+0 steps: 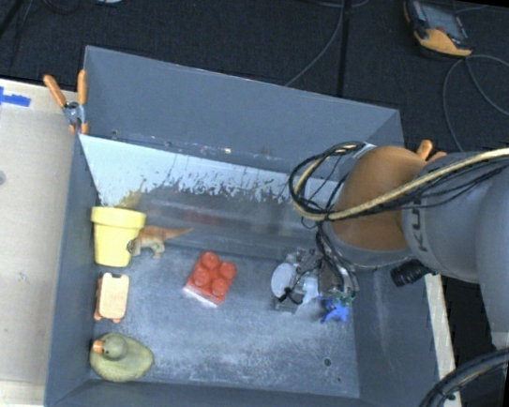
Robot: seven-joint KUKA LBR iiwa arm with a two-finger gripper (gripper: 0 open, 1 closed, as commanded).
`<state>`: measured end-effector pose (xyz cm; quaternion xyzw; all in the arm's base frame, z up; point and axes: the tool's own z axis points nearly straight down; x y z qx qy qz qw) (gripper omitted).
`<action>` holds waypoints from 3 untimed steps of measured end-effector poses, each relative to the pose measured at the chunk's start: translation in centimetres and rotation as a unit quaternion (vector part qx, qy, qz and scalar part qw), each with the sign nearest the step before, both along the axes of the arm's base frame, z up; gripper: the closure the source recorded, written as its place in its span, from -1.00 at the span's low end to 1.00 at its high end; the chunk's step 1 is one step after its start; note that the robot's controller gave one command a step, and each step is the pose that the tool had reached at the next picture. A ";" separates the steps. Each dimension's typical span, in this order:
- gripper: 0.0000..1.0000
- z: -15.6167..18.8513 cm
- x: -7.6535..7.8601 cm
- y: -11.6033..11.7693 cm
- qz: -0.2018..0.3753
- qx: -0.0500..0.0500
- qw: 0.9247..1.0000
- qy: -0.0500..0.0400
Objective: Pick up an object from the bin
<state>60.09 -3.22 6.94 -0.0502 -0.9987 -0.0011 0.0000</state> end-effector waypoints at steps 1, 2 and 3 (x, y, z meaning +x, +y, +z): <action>1.00 8.8 0.4 -1.0 0.009 0.000 1.000 0.000; 1.00 8.8 0.4 -1.0 0.009 0.000 1.000 0.000; 1.00 22.8 0.5 -2.3 0.013 0.000 1.000 -0.001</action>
Offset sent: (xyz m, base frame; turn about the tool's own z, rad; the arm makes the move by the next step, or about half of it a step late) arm 0.0000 0.0000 0.0000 0.0000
